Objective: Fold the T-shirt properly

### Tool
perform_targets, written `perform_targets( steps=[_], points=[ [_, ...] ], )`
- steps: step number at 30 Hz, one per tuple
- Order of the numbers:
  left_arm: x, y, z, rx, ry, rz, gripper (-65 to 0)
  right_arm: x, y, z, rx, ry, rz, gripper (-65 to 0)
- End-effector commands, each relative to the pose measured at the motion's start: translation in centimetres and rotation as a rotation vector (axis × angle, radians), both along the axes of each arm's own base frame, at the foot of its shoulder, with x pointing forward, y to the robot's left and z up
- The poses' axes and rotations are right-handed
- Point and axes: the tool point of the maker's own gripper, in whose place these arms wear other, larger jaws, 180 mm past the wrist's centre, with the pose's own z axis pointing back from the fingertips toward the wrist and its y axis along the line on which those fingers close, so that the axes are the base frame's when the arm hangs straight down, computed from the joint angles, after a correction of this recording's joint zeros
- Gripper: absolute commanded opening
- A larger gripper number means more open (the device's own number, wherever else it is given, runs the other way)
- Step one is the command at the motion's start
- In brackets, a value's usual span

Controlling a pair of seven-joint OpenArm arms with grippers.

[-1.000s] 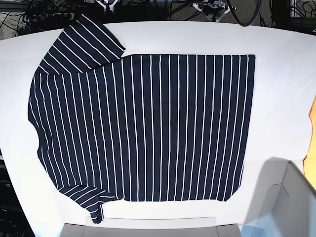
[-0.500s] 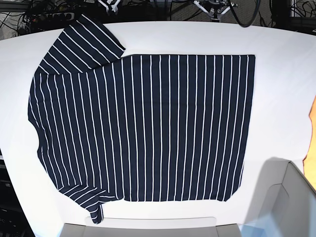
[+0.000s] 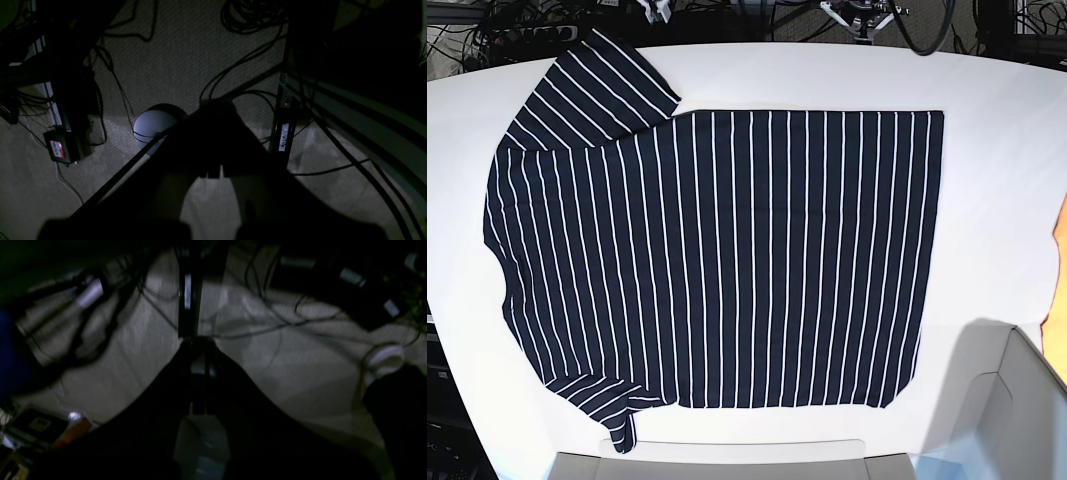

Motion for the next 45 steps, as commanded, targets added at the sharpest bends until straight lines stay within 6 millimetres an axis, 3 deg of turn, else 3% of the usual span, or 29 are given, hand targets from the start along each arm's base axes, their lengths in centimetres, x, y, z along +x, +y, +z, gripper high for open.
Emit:
perform_targets(
  steps=[1, 4, 9, 11, 14, 24, 30, 38, 45],
  points=[
    [-0.7, 0.4, 0.1, 0.009, 0.001, 0.0, -64.9, -0.2, -0.7, 0.1, -0.008, -0.003, -0.005, -64.9],
    [-1.4, 0.4, 0.2, 0.009, 0.009, 0.0, -64.9, -0.3, -0.9, 0.1, -0.009, -0.003, -0.006, -64.9],
    [-3.4, 0.8, 0.3, 0.015, 0.038, -0.002, -64.9, -1.3, -2.8, 0.3, -0.039, 0.015, 0.004, -64.9],
    [-3.8, 2.0, 0.7, 0.035, 0.035, -0.008, -64.9, -1.3, -3.9, 0.6, -0.053, 0.002, 0.014, -64.9],
    [-3.6, 2.8, 2.0, 0.052, -0.017, -0.026, -64.9, -1.3, -3.8, 1.5, -0.044, -0.041, 0.03, -64.9],
    [-5.2, 2.8, 6.2, 0.06, -0.06, -0.056, -64.9, -2.5, -2.6, 5.9, -0.001, -0.155, 0.081, -64.9],
    [-5.0, 2.4, 9.2, 0.061, -0.124, -0.079, -64.9, -2.3, -2.5, 9.9, 0.025, -0.238, 0.101, -64.9],
    [-3.6, 2.7, 13.9, 0.081, -0.231, -0.094, -64.9, 1.7, -6.6, 15.3, -0.037, -0.396, 0.071, -64.9],
    [-0.7, 4.5, 19.9, 0.146, -0.368, -0.101, -64.9, 9.0, -6.6, 23.7, -0.068, -0.645, 0.118, -64.8]
  ],
)
